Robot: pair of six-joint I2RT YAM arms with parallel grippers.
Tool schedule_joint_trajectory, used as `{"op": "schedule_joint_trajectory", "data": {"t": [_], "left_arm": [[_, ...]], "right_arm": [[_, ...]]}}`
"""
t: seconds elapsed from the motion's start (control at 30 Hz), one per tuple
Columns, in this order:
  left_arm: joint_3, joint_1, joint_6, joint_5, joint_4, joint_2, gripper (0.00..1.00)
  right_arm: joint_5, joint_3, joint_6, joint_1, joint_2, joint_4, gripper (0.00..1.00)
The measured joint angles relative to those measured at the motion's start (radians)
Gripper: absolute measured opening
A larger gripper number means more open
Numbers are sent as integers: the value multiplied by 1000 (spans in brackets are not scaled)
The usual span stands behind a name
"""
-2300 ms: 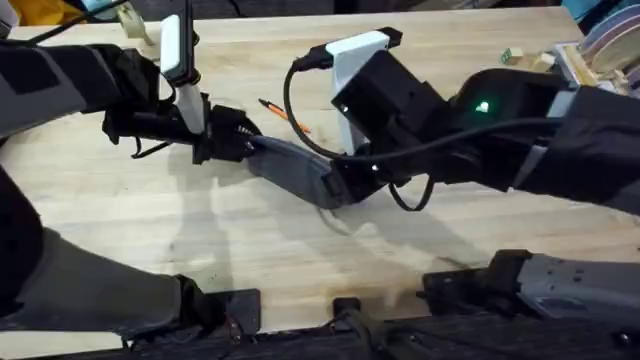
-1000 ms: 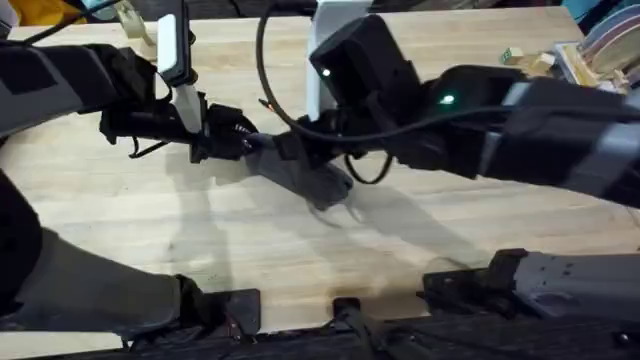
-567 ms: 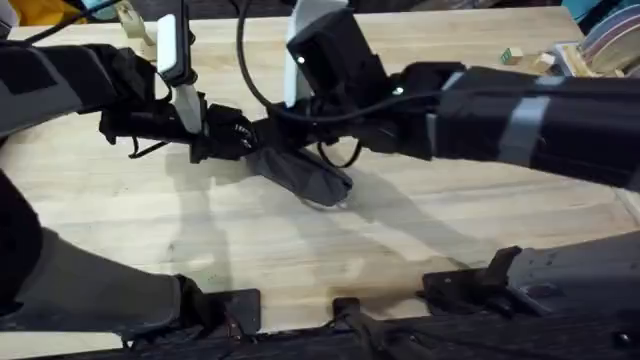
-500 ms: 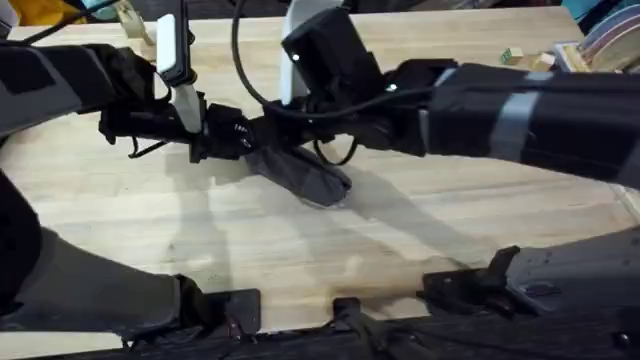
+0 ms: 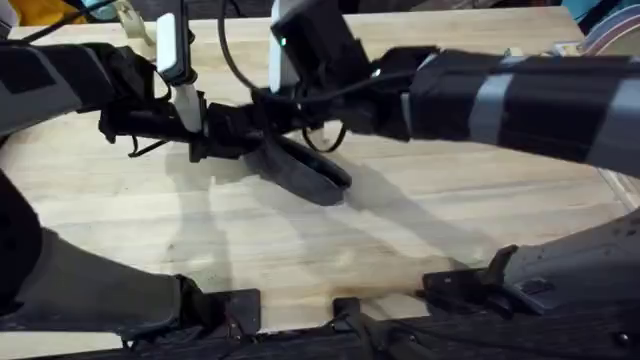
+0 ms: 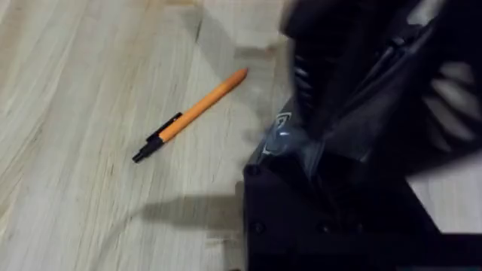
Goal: Unzip the bag, pick up the pens from the table one at a time and place them inside, then zip the bag closed.
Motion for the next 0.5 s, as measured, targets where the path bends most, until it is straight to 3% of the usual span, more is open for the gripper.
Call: {"op": "schedule_joint_trajectory", "data": {"t": [0.13, 0.2, 0.5], "left_arm": [[0, -3, 0, 0, 1, 0, 42], [0, -3, 0, 0, 1, 0, 42], [0, -3, 0, 0, 1, 0, 42]], "right_arm": [[-15, 40, -46, -37, -65, -97, 953], [-17, 44, -75, -63, -118, -171, 994], [-17, 47, -191, -179, -337, -509, 995]]}}
